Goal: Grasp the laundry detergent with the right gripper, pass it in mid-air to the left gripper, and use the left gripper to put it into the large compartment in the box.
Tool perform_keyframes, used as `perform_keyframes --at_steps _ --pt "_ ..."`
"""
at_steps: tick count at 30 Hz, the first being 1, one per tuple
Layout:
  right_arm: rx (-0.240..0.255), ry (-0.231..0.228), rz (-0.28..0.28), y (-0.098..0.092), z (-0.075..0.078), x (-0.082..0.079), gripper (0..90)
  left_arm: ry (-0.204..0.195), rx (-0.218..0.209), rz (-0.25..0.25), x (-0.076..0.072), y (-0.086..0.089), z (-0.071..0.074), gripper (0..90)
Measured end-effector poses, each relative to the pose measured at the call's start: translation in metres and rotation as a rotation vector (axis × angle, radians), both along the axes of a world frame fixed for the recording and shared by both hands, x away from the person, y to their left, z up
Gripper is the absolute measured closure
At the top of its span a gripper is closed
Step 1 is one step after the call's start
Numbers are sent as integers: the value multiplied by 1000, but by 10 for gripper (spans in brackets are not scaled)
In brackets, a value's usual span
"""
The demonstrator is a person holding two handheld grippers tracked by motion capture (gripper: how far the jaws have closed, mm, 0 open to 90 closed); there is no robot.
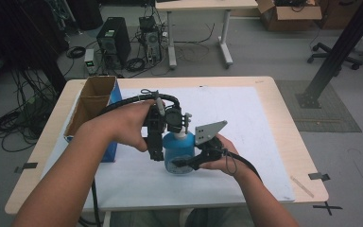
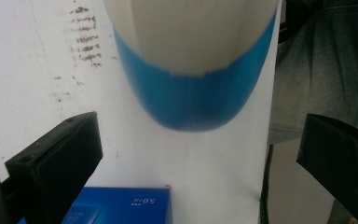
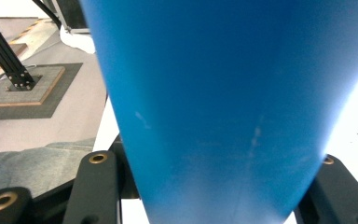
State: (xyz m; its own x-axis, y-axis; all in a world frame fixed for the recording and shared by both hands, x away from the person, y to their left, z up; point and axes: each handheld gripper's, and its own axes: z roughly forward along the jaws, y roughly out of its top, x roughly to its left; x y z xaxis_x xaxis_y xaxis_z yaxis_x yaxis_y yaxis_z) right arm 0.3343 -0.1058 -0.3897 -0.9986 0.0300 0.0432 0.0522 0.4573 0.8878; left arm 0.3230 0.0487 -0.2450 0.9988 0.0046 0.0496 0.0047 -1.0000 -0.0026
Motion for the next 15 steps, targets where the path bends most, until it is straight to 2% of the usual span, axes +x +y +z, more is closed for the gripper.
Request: perform_keyframes --at_steps 15 --pt "10 -10 -3 19 -2 0 458 0 -3 -6 0 -3 1 2"
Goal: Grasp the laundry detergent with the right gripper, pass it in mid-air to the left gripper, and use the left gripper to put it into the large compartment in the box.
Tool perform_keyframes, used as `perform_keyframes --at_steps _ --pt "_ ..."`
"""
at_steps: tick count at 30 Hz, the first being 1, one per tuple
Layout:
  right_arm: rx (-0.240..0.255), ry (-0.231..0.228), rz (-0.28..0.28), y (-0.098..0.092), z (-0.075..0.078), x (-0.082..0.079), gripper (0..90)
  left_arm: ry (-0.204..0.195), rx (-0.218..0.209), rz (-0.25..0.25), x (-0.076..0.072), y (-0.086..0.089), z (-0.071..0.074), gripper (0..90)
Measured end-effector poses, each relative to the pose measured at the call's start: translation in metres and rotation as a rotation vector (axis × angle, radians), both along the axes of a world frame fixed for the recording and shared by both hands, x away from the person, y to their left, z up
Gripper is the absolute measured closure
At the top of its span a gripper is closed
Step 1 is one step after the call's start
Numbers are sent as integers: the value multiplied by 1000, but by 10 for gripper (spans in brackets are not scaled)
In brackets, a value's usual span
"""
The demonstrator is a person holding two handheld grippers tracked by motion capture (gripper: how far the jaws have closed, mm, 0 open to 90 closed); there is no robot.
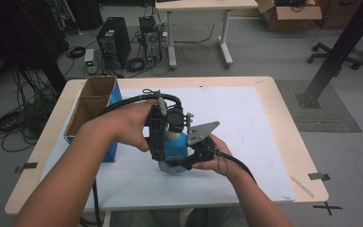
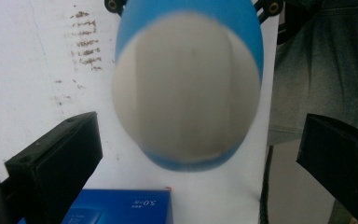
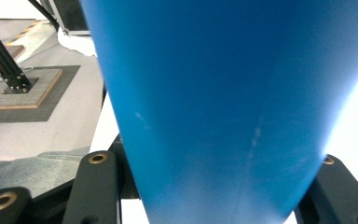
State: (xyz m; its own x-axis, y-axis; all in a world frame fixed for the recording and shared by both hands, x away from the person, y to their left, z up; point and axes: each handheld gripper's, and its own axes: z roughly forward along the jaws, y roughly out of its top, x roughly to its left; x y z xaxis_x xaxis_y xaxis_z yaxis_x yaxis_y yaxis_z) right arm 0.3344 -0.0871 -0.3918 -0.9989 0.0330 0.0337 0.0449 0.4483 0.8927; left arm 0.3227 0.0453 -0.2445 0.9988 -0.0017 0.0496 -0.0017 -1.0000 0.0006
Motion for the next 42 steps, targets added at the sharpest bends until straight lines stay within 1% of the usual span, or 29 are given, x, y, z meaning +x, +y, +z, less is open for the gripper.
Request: perform_keyframes --at_steps 8,9,10,14,15,23,25,26,35,36,38,42 --pt "9 5 5 10 1 -2 458 0 -7 -3 0 0 -2 2" --pt "6 -4 7 12 1 -2 458 1 -9 -2 0 0 -3 3" --pt "6 -3 6 13 2 -2 457 2 -9 -2 0 0 -3 3" --pt "8 -3 6 15 2 -2 457 0 -9 0 -1 0 -4 4" --pt "7 -12 5 16 2 -1 457 1 -9 -2 -1 0 -4 4" --pt "9 -20 -4 17 4 0 457 2 -6 -5 0 -3 -6 4" --pt "13 -9 -5 18 5 -1 456 5 -8 -5 0 -3 -9 4" --pt "11 -20 -2 18 6 -1 456 7 -5 -5 0 -3 -9 4" --pt "6 -23 3 21 6 -2 456 4 -9 -3 0 -2 -11 5" --pt "10 -13 0 22 6 -3 456 5 -9 -3 0 -2 -11 9" --pt "8 -12 2 22 6 -3 456 8 -10 -3 0 -2 -11 17" --pt "9 -15 1 22 6 -2 456 12 -7 -5 0 -2 -10 66"
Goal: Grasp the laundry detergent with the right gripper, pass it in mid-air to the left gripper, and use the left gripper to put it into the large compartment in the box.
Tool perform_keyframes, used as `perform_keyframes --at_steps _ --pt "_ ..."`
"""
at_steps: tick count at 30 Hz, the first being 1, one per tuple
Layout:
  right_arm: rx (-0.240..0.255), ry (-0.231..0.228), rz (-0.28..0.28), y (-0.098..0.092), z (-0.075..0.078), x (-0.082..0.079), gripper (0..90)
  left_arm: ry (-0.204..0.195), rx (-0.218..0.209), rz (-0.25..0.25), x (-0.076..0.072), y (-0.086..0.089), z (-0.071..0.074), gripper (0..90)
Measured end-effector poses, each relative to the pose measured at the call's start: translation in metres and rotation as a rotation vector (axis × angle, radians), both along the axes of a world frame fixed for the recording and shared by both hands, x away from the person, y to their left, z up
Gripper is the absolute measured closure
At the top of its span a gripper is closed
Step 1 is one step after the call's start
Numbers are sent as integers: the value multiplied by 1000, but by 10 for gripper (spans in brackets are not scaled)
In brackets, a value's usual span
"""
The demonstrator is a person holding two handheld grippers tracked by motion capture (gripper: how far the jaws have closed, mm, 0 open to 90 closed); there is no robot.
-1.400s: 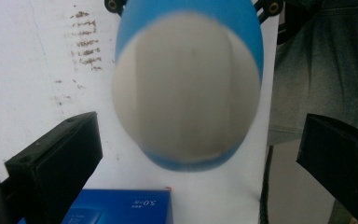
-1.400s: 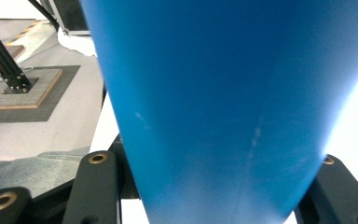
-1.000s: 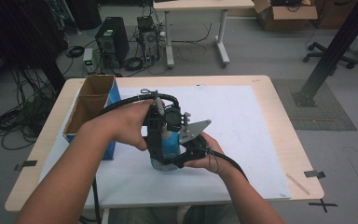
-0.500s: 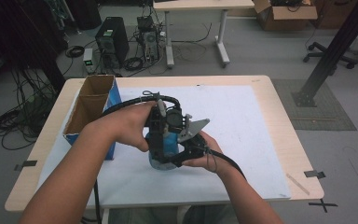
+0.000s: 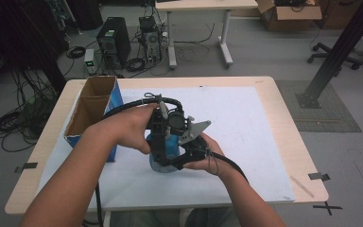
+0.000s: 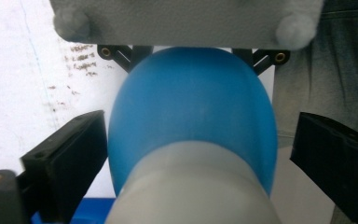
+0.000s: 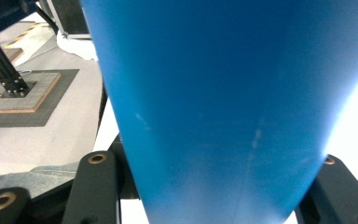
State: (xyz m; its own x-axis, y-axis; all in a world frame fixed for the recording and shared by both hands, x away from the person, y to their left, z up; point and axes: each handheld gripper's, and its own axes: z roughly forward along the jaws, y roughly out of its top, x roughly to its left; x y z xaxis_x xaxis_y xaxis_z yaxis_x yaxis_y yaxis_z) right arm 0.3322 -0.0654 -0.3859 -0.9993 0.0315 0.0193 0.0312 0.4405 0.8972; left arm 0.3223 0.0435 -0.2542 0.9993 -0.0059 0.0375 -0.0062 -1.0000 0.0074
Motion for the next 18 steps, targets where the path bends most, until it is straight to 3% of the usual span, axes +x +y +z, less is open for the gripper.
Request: perform_keyframes --at_steps 18 --pt "1 4 -7 1 -1 -1 455 -17 7 -2 -1 0 2 170"
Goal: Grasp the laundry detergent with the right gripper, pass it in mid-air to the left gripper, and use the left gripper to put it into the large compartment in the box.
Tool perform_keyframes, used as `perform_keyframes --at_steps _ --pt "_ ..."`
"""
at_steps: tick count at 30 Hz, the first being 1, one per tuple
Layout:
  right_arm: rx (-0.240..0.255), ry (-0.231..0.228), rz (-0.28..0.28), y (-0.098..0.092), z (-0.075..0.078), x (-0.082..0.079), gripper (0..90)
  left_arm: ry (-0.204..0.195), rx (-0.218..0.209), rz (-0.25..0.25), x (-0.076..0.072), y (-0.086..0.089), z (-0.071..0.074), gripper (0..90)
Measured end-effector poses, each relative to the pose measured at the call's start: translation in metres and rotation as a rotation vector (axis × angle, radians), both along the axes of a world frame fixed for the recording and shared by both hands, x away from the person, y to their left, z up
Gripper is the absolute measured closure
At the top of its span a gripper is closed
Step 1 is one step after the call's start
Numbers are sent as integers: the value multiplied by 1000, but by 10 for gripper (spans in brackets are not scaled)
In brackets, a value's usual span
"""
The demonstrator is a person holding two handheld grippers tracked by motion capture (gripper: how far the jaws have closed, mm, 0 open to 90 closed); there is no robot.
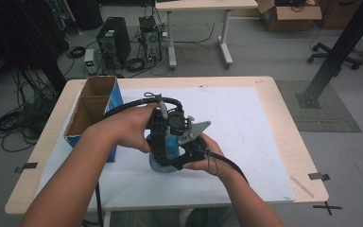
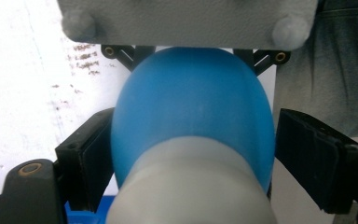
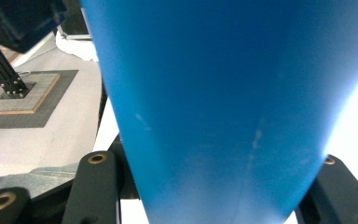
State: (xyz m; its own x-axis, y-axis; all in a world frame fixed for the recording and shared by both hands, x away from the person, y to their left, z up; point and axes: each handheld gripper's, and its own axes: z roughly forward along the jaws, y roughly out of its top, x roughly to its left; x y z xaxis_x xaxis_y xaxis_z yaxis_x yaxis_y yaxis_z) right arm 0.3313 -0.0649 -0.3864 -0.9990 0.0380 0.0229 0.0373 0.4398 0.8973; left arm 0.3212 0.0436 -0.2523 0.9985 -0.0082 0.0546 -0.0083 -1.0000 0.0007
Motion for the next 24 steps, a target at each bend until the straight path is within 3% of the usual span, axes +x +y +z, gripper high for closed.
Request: perform_keyframes --at_steps 24 --pt "4 2 1 1 4 -1 456 -8 16 -3 2 1 0 294"
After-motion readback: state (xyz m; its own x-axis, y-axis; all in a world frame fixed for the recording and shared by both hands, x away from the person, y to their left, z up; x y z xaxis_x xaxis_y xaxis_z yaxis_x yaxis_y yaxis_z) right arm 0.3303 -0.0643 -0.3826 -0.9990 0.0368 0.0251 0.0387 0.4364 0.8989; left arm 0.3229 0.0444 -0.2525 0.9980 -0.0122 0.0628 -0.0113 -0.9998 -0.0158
